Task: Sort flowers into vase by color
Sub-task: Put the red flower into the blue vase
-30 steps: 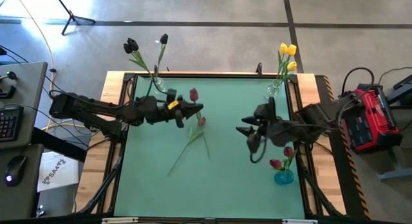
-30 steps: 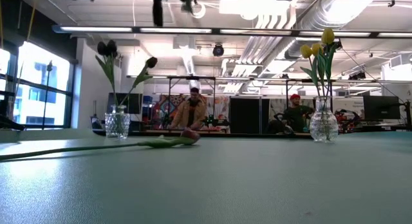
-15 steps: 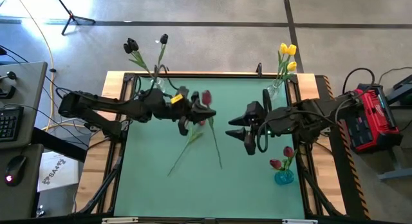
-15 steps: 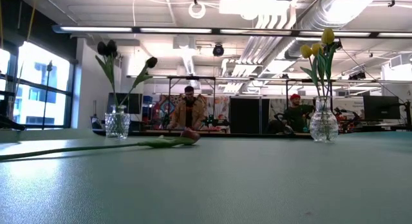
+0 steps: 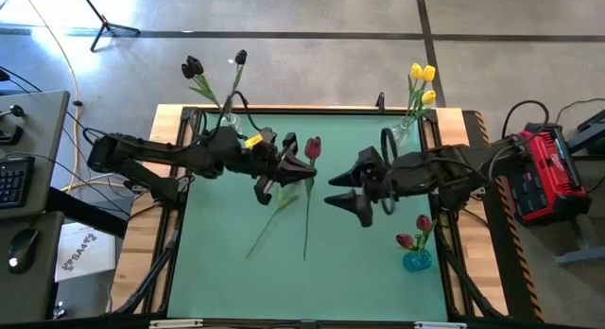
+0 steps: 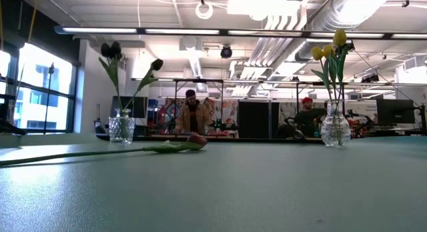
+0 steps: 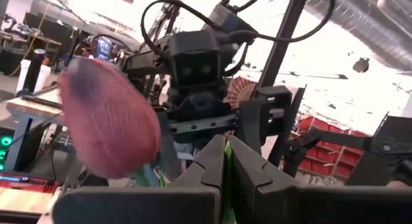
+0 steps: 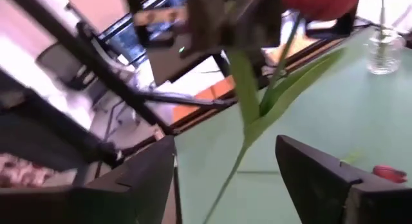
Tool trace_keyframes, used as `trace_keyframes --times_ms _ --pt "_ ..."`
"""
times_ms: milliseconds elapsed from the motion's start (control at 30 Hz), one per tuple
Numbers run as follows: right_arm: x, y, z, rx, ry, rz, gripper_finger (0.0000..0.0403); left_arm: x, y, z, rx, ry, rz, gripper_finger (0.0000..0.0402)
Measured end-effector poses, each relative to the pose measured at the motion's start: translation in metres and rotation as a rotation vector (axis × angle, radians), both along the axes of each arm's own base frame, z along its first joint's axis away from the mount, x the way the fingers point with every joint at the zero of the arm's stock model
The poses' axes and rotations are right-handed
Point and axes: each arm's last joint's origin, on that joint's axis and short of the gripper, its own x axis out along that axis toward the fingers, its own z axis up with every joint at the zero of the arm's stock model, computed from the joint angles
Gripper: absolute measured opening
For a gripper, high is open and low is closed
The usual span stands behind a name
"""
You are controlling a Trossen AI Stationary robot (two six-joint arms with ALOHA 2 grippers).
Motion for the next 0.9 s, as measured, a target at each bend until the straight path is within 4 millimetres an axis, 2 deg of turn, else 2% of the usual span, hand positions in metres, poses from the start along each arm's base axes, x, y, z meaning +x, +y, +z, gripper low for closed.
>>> trace_keyframes --times_ms 233,433,567,667,900 --pt "0.028 0.000 -0.020 -0.004 0.048 -0.038 0.0249 -0.001 0.000 0.004 0.005 -0.047 0.002 0.0000" --pt "0.039 -0.002 -0.029 -0.024 0.070 -0.066 0.0215 -0.001 0.000 0.003 -0.001 -0.042 0.000 0.0000" --pt "0.040 -0.007 -0.028 -0.025 0.068 -0.073 0.0170 -0.001 0.000 0.003 -0.001 -0.033 0.000 0.0000" --pt "0.041 -0.012 -0.030 -0.020 0.093 -0.085 0.0119 -0.001 0.000 0.003 -0.004 -0.035 0.003 0.0000" --pt "0.056 -0.017 -0.039 -0.028 0.105 -0.015 0.0013 0.000 0.001 0.001 -0.008 -0.015 0.018 0.0000"
